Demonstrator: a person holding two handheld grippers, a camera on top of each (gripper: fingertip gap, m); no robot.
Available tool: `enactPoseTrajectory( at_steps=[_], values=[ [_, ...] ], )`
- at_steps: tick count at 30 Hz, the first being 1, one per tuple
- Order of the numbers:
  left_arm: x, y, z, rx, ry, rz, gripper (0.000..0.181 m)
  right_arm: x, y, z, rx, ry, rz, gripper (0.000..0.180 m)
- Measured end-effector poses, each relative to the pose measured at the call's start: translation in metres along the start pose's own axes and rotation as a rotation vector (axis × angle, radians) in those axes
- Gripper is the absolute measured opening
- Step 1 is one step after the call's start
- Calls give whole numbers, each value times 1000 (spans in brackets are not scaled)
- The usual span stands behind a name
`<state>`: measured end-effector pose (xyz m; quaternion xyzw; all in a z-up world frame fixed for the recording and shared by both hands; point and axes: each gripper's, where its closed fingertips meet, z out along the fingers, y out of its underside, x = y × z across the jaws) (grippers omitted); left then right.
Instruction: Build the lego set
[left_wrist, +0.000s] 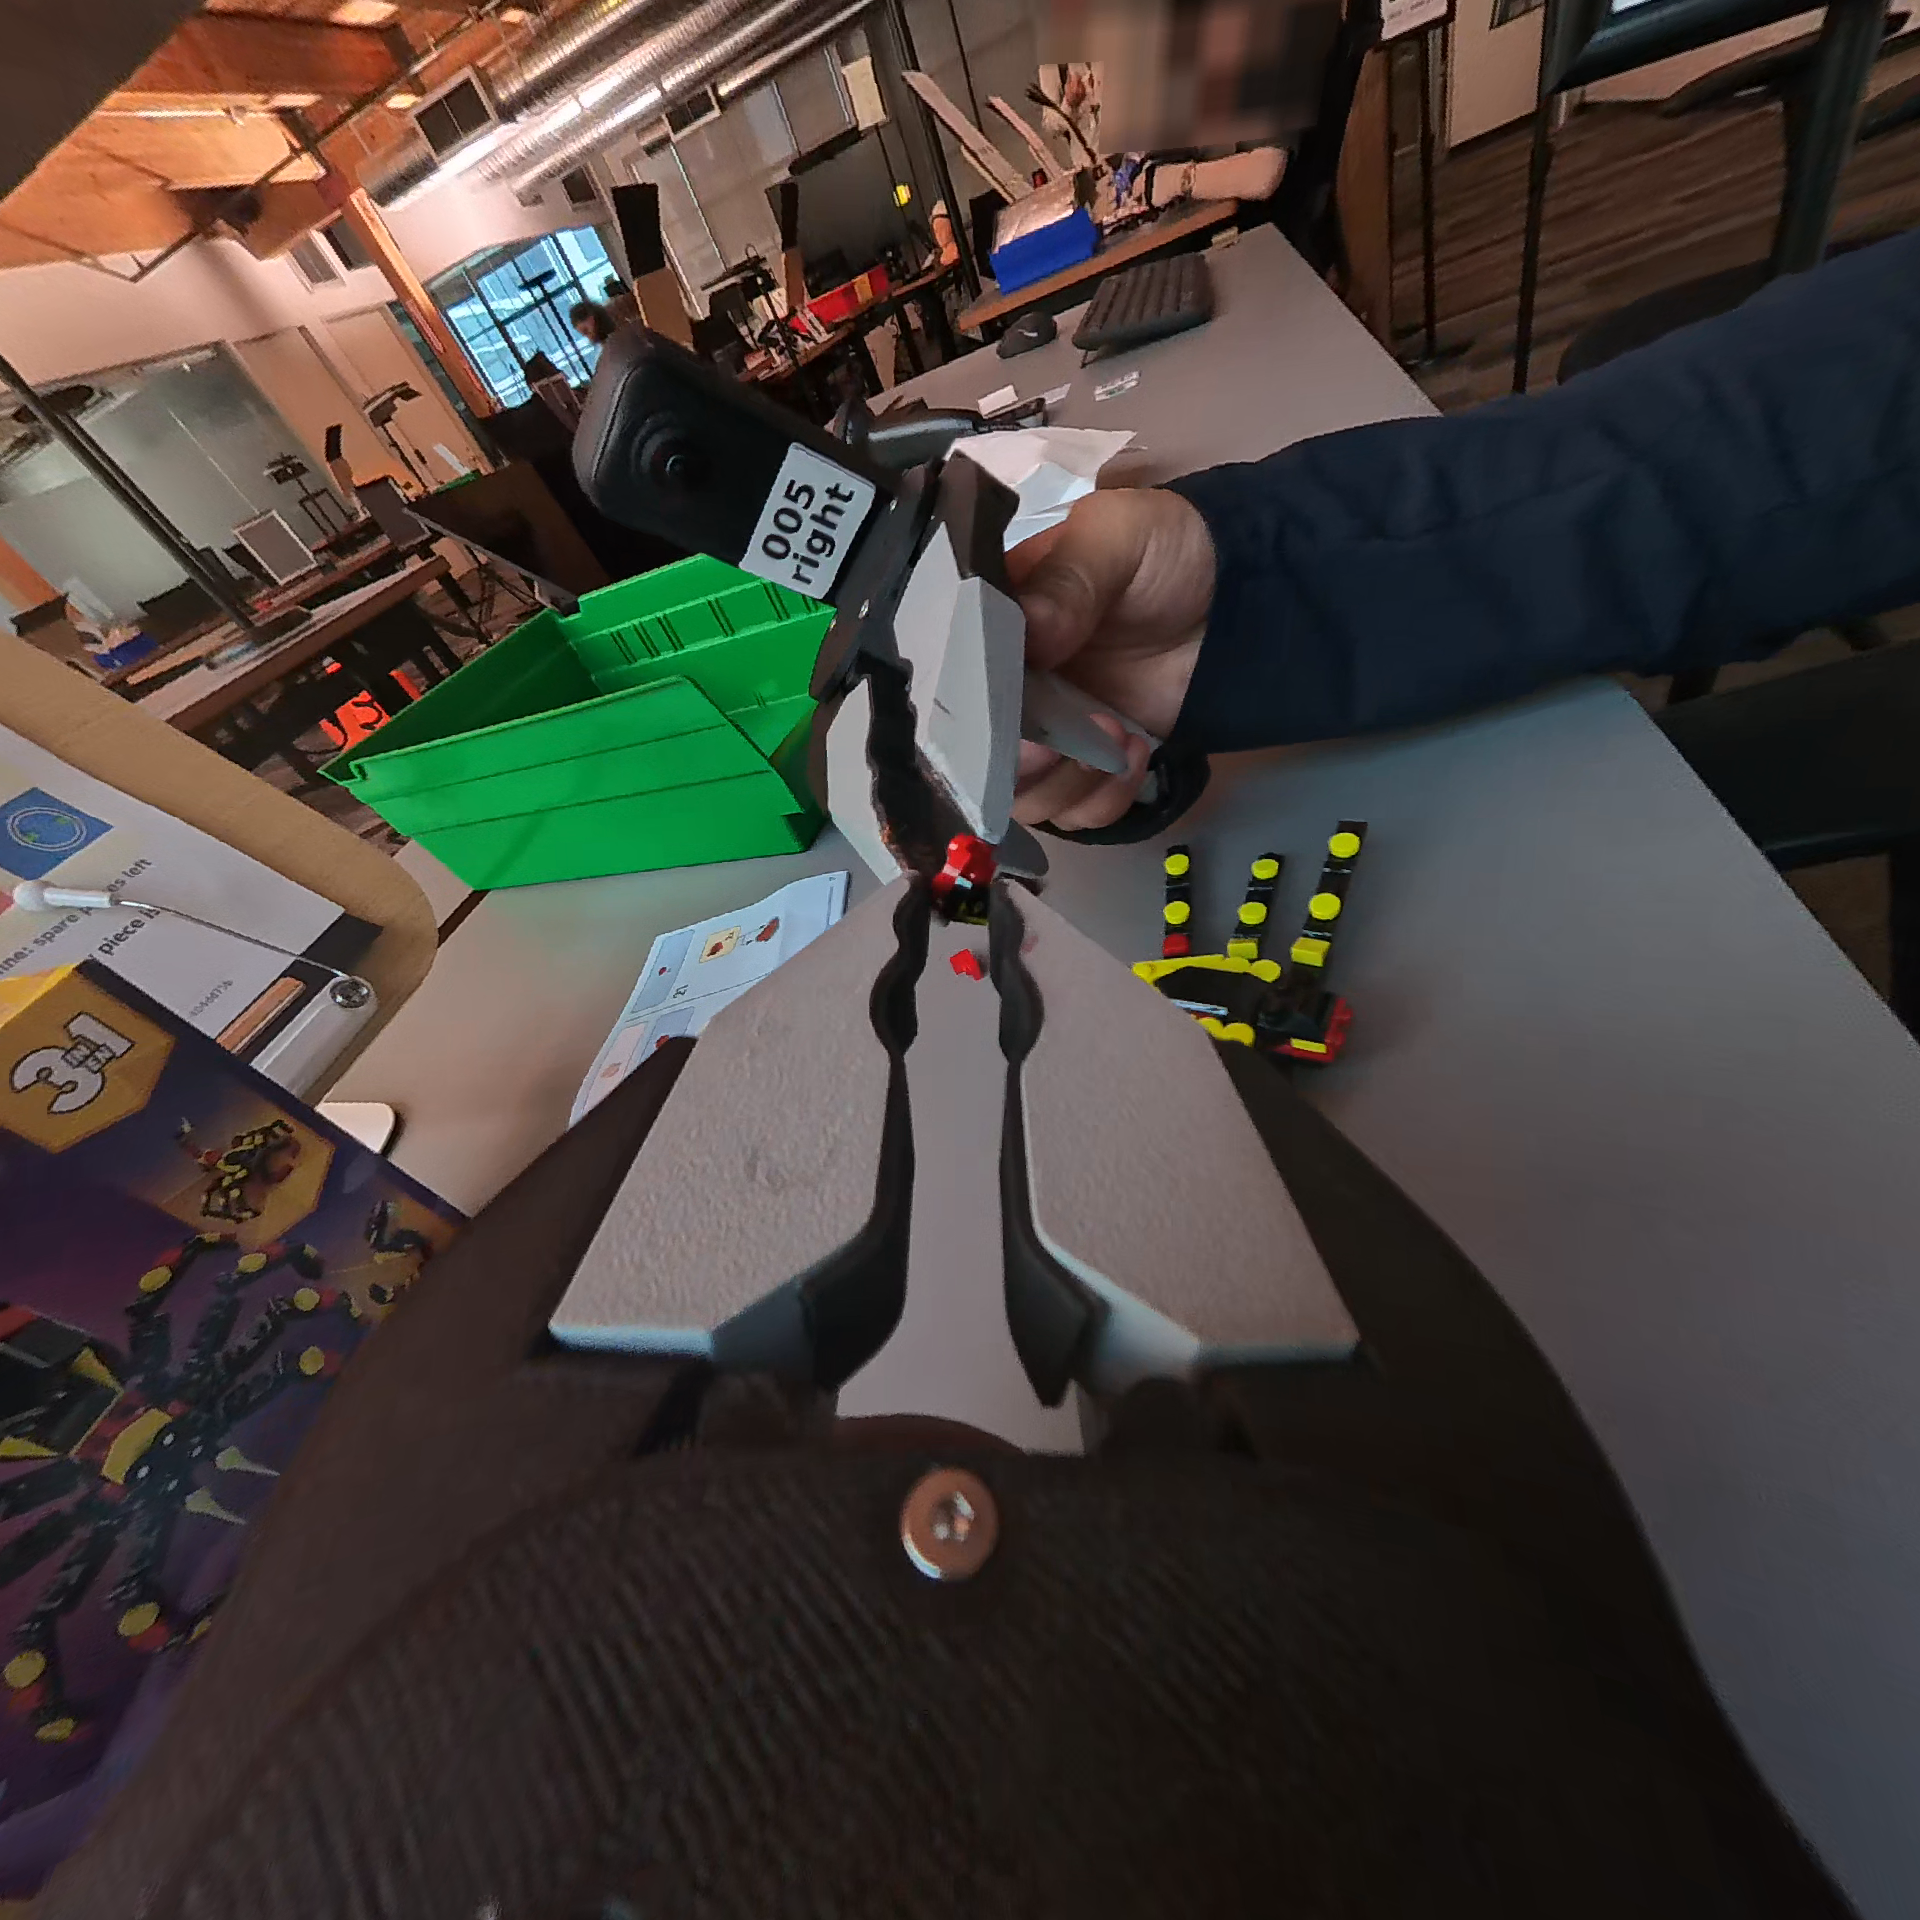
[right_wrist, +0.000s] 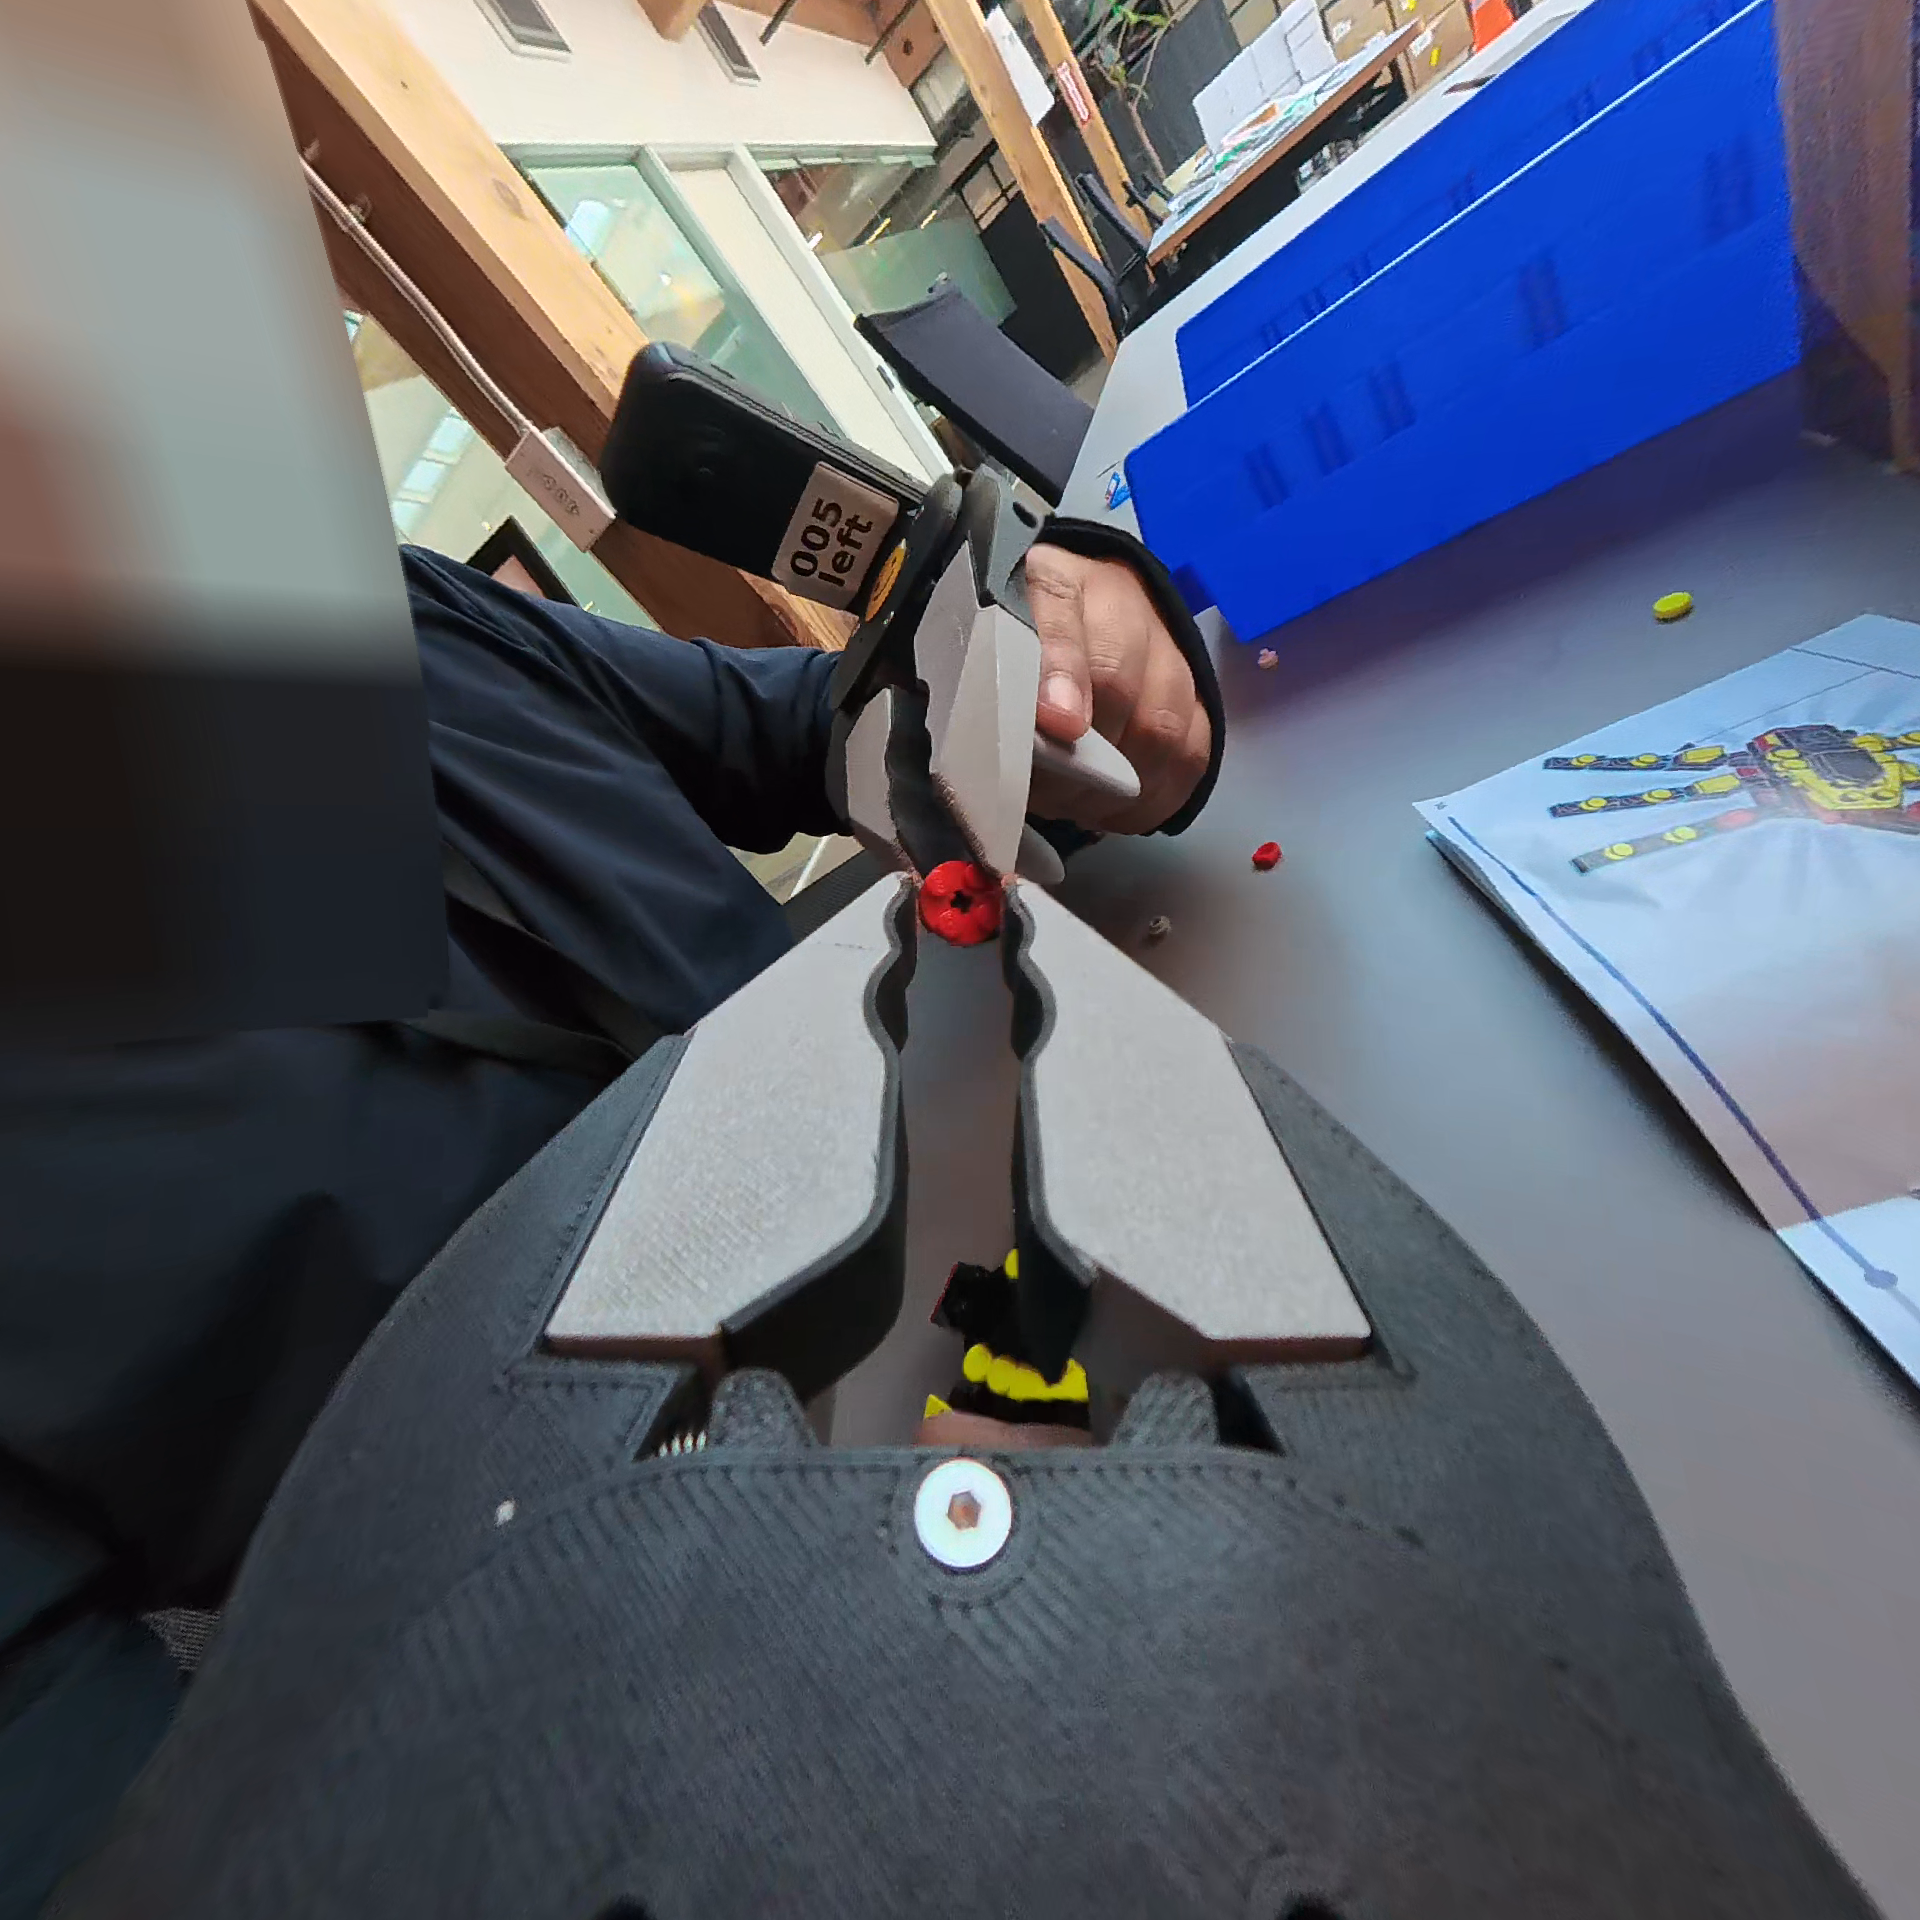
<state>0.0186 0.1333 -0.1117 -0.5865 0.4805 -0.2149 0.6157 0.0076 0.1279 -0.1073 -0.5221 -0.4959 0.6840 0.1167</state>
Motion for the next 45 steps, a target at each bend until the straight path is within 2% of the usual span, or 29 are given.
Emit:
enactPoseTrajectory(
  at_steps=[9,14,17,20,22,24,29,35,40,45],
  values=[
    [-13,22,6,-45,0,-256,6,11,-14,-33,89,134,-81,1],
    [-23,28,4,-46,27,-453,5,25,-2,-48,-1,293,-164,9],
    [-35,41,1,-104,-25,-467,5,35,8,-65,-86,432,-252,9],
    [-40,52,0,-177,-75,-410,5,54,33,-88,-234,575,-289,8],
    [-45,63,-2,-262,-136,-268,5,66,49,-100,-318,647,-304,8],
    [-46,74,-2,-343,-170,-112,5,71,56,-103,-355,667,-321,8],
    [-34,83,4,-420,-159,61,5,81,65,-102,-424,687,-329,11],
    [-35,95,4,-500,-180,145,5,93,69,-98,-505,740,-437,16],
    [-38,103,3,-552,-204,221,5,93,70,-91,-534,740,-506,9],
    [-36,98,5,-510,-185,189,5,91,67,-80,-523,736,-546,4]
  ],
)
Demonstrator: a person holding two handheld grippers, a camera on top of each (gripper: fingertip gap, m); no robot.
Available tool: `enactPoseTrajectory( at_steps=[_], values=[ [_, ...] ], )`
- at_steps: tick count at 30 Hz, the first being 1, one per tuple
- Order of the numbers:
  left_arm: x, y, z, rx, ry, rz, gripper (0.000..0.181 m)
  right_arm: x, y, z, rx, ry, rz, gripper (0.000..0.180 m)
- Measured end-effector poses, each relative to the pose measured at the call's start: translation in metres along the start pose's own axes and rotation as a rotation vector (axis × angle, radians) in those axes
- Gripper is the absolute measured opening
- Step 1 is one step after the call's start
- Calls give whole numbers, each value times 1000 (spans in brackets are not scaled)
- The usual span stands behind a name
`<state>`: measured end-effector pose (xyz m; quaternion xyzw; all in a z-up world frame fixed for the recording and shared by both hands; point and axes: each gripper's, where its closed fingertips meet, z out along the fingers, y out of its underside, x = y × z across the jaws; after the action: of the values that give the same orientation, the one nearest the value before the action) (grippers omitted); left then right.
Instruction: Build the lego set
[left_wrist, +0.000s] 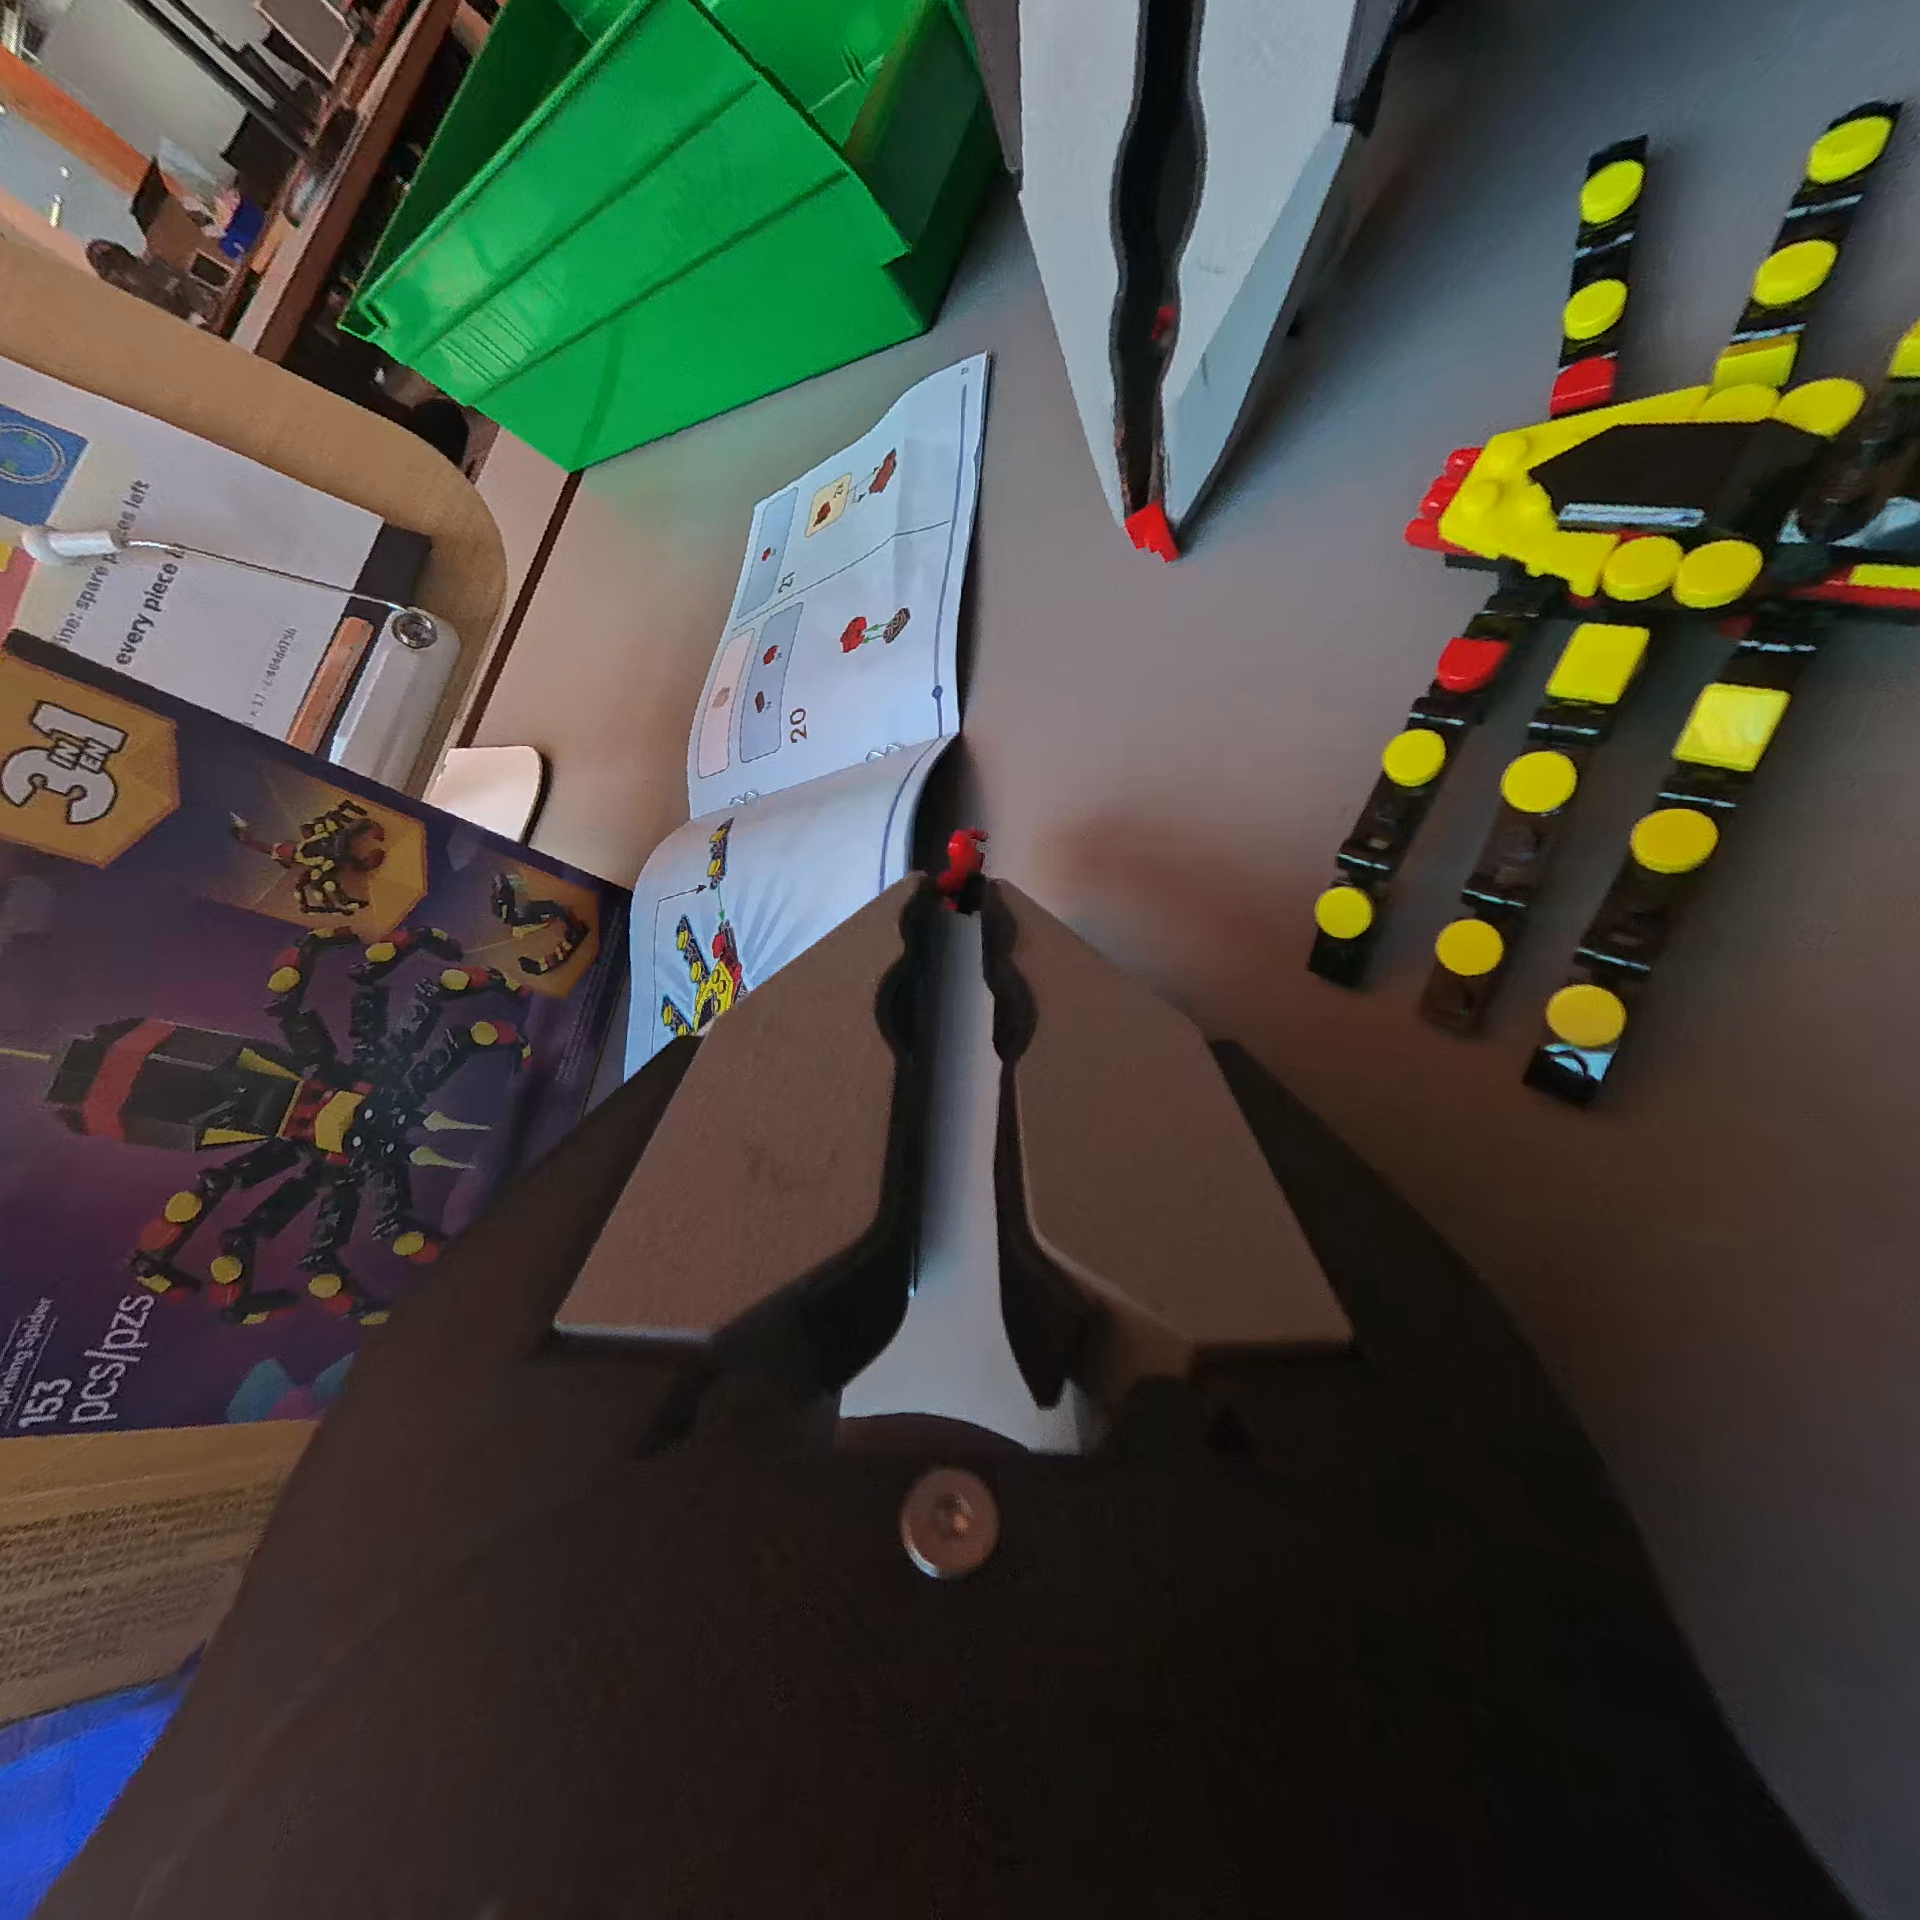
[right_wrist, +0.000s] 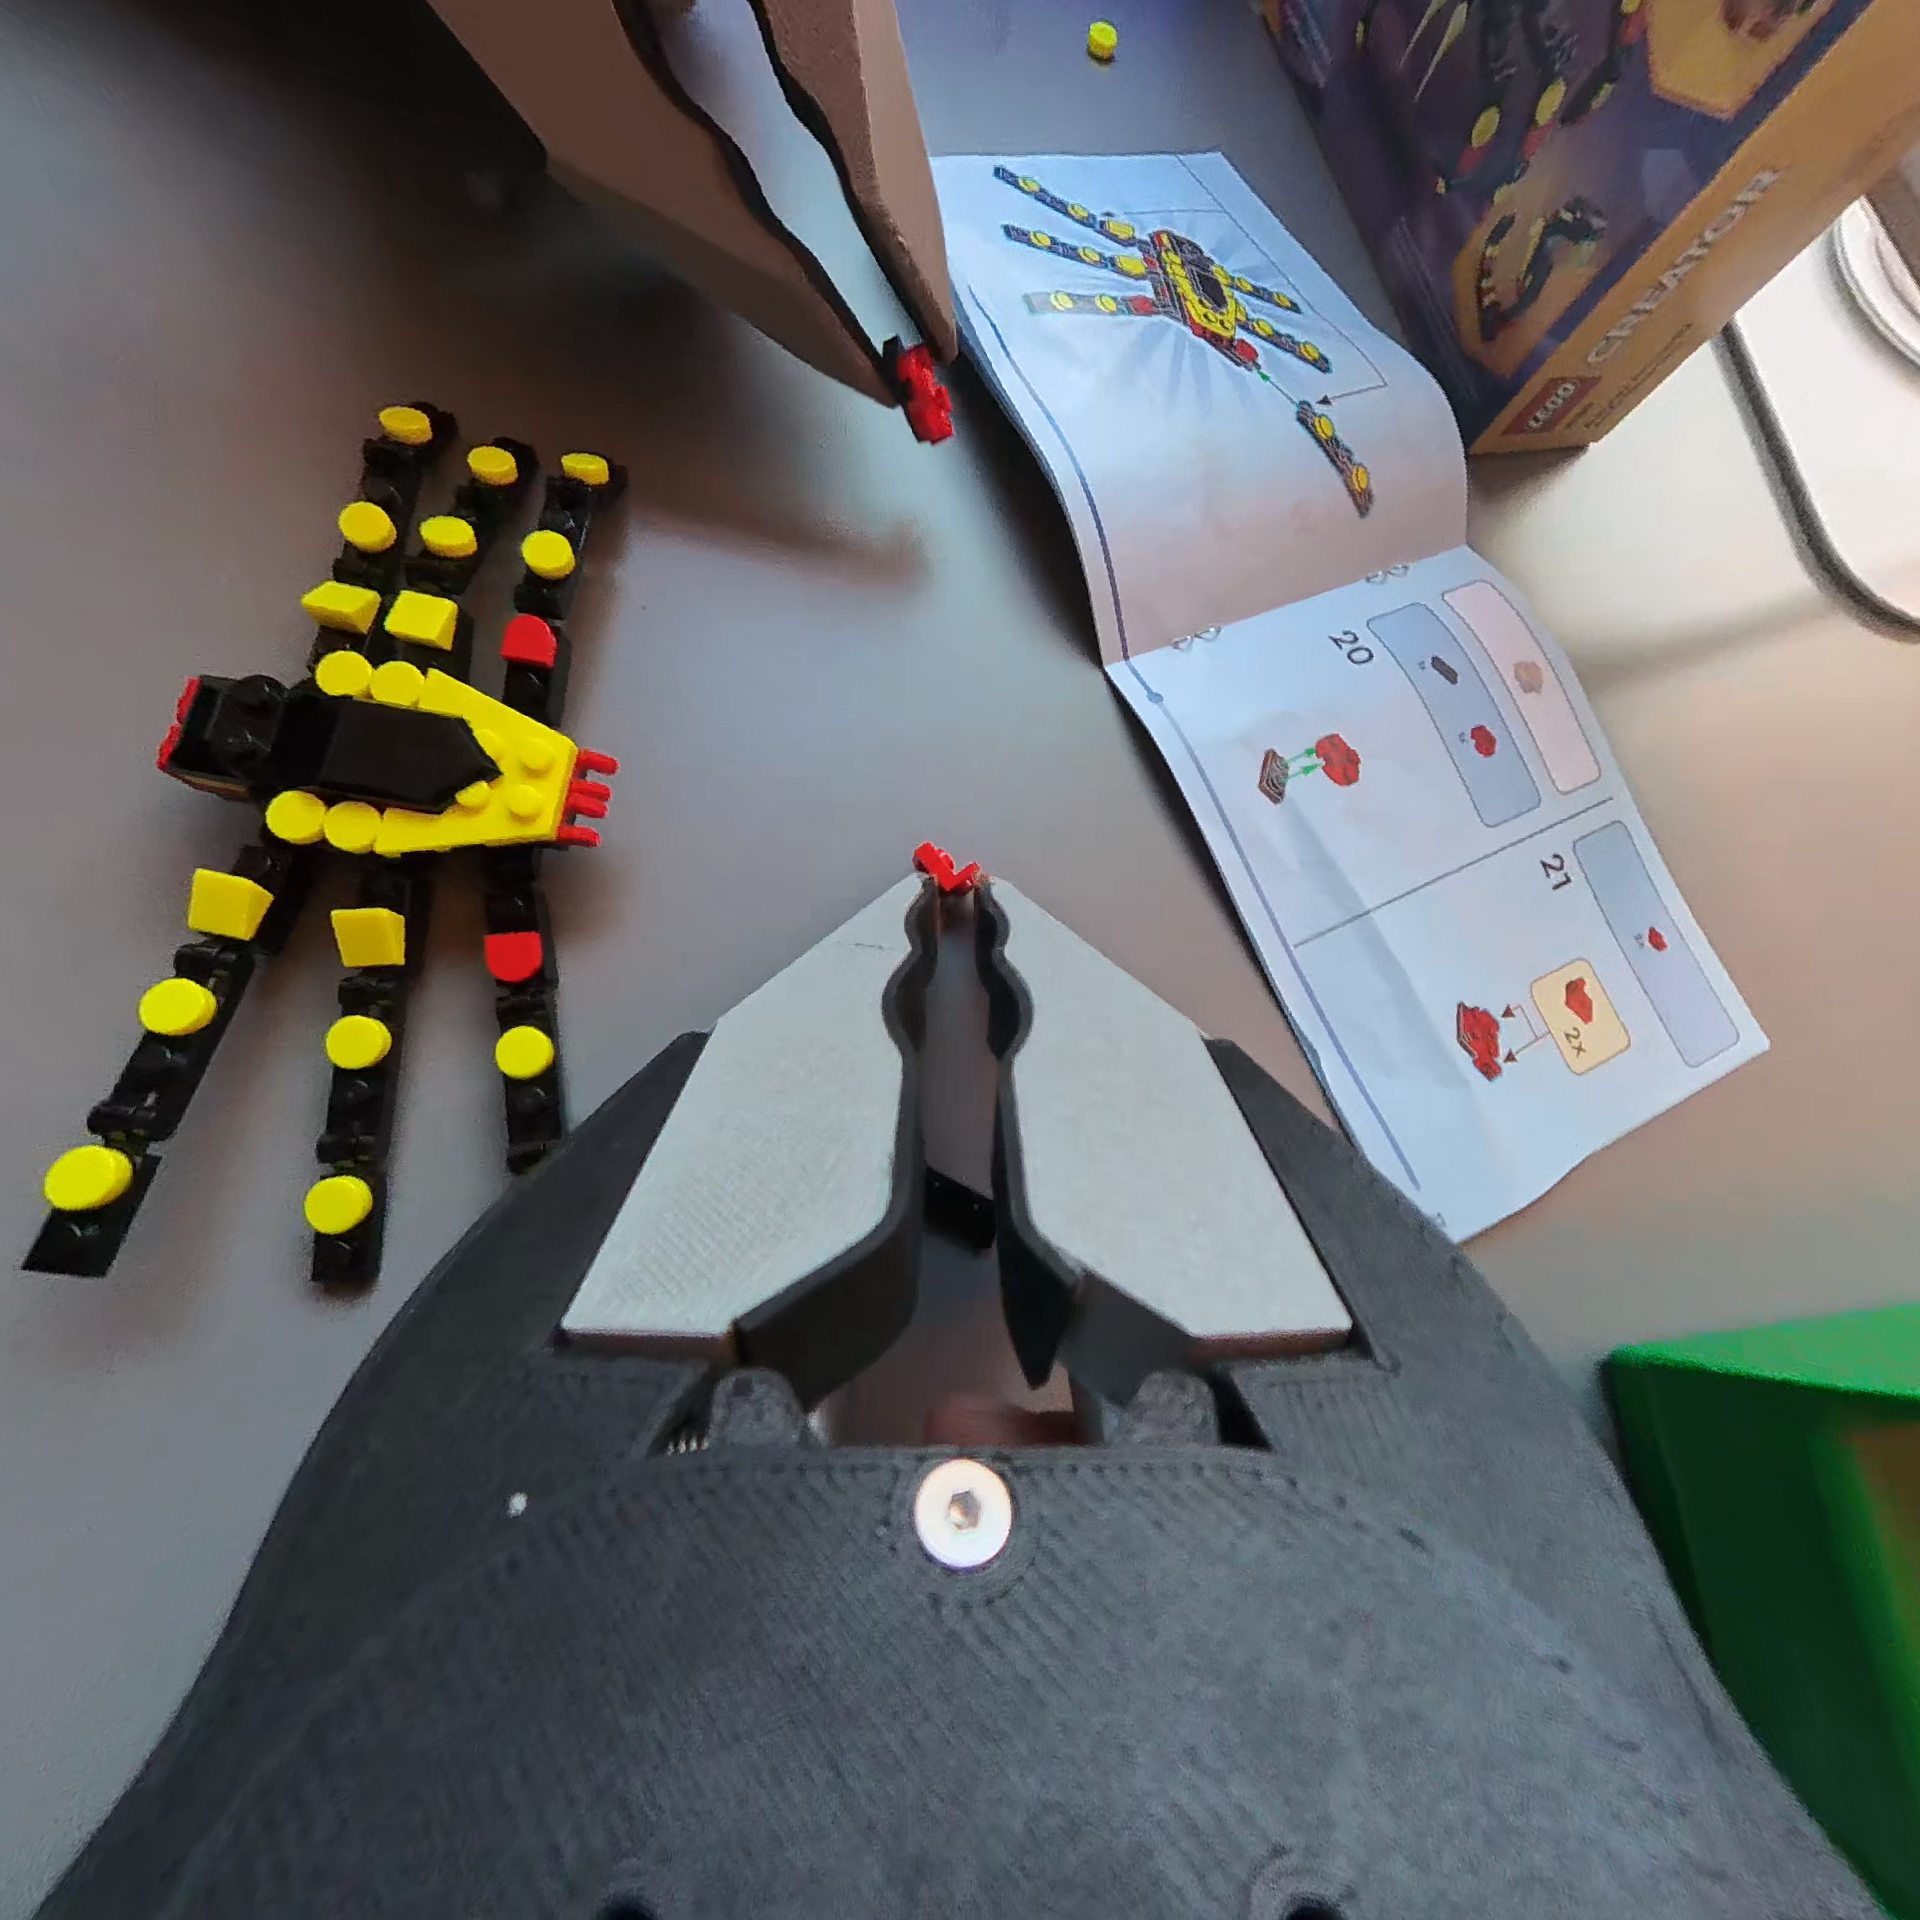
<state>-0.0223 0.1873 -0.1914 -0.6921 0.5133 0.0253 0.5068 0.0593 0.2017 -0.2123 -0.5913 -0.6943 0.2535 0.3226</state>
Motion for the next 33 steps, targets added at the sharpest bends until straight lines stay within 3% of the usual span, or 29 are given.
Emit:
enactPoseTrajectory(
  at_steps=[3,9,16,33],
  values=[
    [-5,-7,-5,47,36,-135,5,-1,-16,0,71,-8,32,3],
    [-11,-29,-16,182,210,-586,5,0,-62,-11,274,-1,107,3],
    [-7,-31,-16,210,355,-846,5,-1,-71,-7,285,22,144,4],
    [-3,-29,-11,169,349,-903,5,-6,-80,7,283,50,140,3]
  ],
)
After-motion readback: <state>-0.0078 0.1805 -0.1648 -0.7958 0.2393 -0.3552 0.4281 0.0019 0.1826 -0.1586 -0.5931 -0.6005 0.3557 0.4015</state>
